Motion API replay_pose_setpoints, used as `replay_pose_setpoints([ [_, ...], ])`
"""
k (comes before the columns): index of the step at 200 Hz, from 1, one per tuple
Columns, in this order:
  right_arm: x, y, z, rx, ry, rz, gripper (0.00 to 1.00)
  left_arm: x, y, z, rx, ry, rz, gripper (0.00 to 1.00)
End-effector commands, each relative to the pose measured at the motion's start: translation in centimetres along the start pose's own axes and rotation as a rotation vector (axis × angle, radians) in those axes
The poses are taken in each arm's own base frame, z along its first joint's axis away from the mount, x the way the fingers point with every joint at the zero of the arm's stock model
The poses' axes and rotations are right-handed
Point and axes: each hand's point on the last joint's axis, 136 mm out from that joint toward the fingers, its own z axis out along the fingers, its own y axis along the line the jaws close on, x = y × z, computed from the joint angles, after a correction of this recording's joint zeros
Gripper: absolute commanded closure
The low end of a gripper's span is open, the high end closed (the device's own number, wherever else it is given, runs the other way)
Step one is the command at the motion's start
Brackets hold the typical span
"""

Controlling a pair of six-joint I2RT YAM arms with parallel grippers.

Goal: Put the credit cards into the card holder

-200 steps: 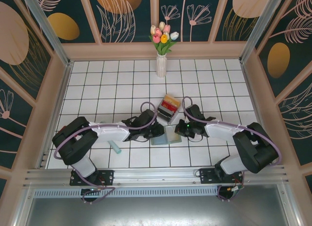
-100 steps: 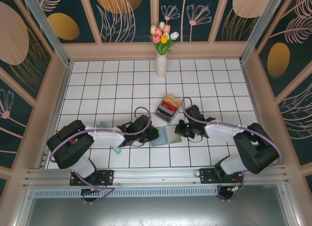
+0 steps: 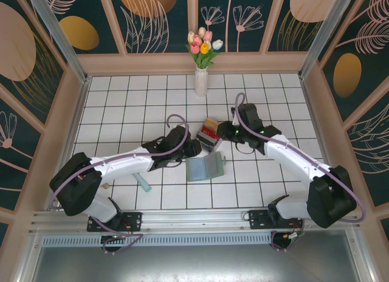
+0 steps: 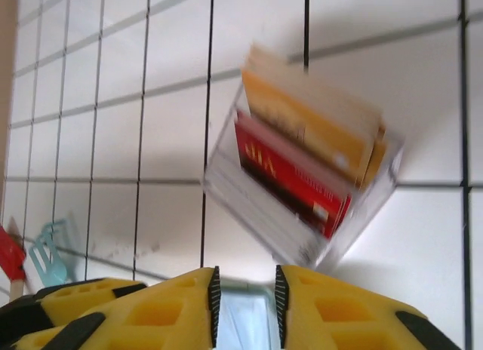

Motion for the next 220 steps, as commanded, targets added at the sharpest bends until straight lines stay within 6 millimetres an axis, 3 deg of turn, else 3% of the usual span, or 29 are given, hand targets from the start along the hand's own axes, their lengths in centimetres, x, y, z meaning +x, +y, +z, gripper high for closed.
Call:
replay_pose_setpoints([
  [1, -1.0, -1.0, -0.6, 0.059, -0.003, -0.107, 0.69, -2.6, 0.1, -0.3, 0.025, -0.039, -0.041, 0.54],
  [24, -1.8, -0.3, 0.0, 0.05, 0.016, -0.201, 0.67, -4.4, -0.5, 0.6, 0.084, -0.051, -0.115, 0.49],
  [50, -2.0, -0.1, 1.7, 0.06, 0.065, -0.279, 0.65, -4.4, -0.8, 3.2, 0.096, 0.0, -0.161, 0.46],
  [76, -3.7, -2.8, 2.5, 0.243, 0.041, -0.29, 0.62, -4.0, -0.4, 5.2, 0.083, 0.021, -0.217, 0.44],
  [88, -4.6, -3.6, 2.8, 0.286, 0.031, -0.3, 0.54, -3.6, -0.1, 6.0, 0.077, 0.032, -0.242, 0.44],
  [108, -4.9, -3.5, 4.1, 0.218, 0.066, -0.283, 0.42, -3.1, -0.2, 6.8, 0.108, 0.053, -0.268, 0.44],
  [131, -4.6, -3.1, 6.0, 0.081, 0.127, -0.232, 0.4, -2.3, -0.1, 8.0, 0.121, 0.089, -0.265, 0.44],
  [136, -4.5, -3.2, 6.3, 0.063, 0.138, -0.22, 0.39, -3.1, -1.3, 8.0, 0.146, 0.08, -0.256, 0.45],
  [161, -3.6, -3.2, 7.6, -0.033, 0.214, -0.174, 0.38, -3.4, -1.0, 9.1, 0.102, 0.081, -0.219, 0.46],
  [182, -2.8, -2.8, 7.4, -0.092, 0.242, -0.144, 0.39, -3.5, -0.7, 9.9, 0.066, 0.092, -0.176, 0.48],
  [220, -1.8, -2.3, 5.3, -0.121, 0.234, -0.113, 0.39, -3.7, -0.5, 11.1, 0.018, 0.11, -0.104, 0.49],
])
